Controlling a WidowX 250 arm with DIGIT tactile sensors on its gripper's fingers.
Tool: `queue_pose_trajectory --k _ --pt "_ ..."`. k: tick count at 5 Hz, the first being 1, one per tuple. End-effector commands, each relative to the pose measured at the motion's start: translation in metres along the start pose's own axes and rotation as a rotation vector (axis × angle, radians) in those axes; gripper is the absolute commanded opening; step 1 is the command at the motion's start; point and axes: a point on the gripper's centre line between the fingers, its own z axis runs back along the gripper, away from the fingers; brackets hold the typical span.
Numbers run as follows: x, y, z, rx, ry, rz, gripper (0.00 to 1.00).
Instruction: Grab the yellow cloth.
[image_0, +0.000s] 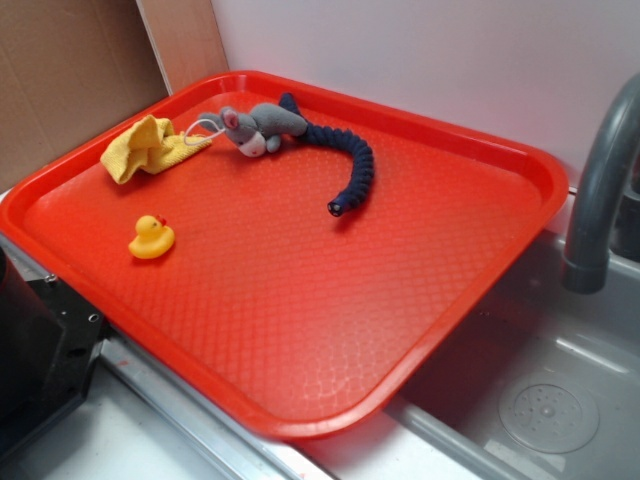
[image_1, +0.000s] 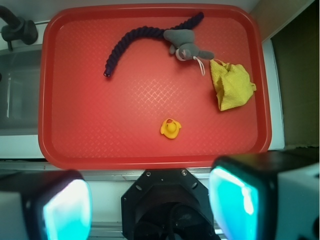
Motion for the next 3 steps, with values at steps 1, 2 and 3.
queue_pose_trajectory --k 1,2,3 --pt "0.0 0.0 0.0 0.0 0.0 0.0 1.0" --pt "0.022 0.051 -0.048 0.055 -0.011 0.245 1.0" --pt "0.043 0.105 -0.073 0.069 -0.029 0.495 1.0"
